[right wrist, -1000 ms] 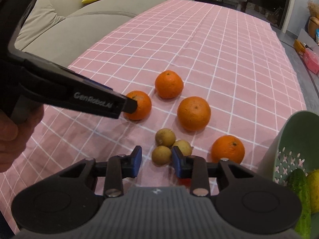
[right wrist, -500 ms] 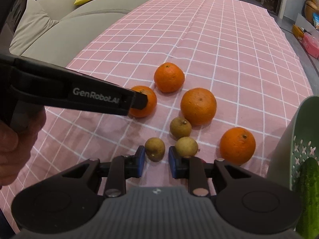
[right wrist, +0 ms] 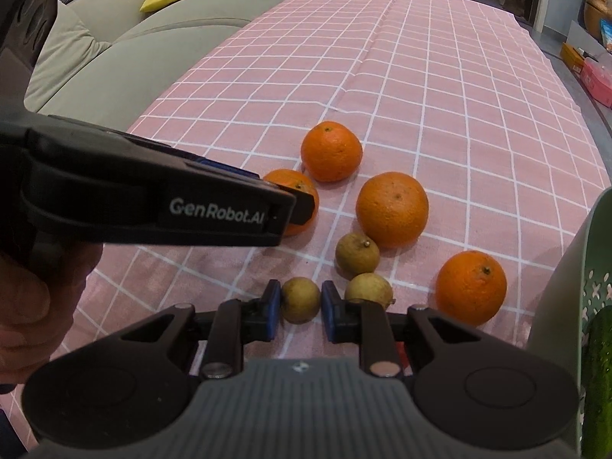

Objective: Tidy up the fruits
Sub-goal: 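Close the left tool on the orange, then carry the orange into the colander with the left tool while the right tool drops the longan there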

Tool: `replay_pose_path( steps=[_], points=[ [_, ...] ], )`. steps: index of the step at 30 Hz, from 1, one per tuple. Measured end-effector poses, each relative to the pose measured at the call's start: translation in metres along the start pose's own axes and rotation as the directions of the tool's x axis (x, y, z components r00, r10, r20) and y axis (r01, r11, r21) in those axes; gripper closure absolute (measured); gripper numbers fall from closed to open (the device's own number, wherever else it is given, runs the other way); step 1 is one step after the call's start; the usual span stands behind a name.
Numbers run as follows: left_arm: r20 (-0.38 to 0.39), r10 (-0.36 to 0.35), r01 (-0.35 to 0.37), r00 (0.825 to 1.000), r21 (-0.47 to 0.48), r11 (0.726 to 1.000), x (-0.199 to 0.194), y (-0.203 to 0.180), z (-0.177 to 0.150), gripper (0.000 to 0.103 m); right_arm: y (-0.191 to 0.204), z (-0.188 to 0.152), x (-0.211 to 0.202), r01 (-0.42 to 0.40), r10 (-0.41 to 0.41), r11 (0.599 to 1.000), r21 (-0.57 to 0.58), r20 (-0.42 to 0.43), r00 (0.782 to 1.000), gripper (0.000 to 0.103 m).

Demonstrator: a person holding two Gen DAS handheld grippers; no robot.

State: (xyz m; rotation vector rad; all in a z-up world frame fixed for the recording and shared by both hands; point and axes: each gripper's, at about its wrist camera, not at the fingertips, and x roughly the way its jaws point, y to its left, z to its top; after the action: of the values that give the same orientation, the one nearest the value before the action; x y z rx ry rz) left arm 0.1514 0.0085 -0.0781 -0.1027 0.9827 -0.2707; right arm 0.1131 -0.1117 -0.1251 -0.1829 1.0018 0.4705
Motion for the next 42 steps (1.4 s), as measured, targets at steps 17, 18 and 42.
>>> replay_pose_path(
  steps=[17,18,42],
  points=[
    [0.009,-0.018,0.018,1.0,-0.056,0.998,-0.012,0.009,-0.001,0.061,-0.009,0.003,-0.008,-0.007,0.007,1.0,0.026,0.015,1.0,0.085],
    [0.008,-0.018,0.018,1.0,-0.058,0.998,-0.013,0.009,-0.001,0.061,-0.009,0.003,-0.009,-0.008,0.007,1.0,0.028,0.017,1.0,0.085],
    [0.114,-0.032,0.036,0.993,-0.03,0.999,-0.09,-0.048,-0.011,0.061,-0.057,0.023,-0.106,-0.037,0.01,0.991,0.125,0.208,0.978,0.085]
  ],
)
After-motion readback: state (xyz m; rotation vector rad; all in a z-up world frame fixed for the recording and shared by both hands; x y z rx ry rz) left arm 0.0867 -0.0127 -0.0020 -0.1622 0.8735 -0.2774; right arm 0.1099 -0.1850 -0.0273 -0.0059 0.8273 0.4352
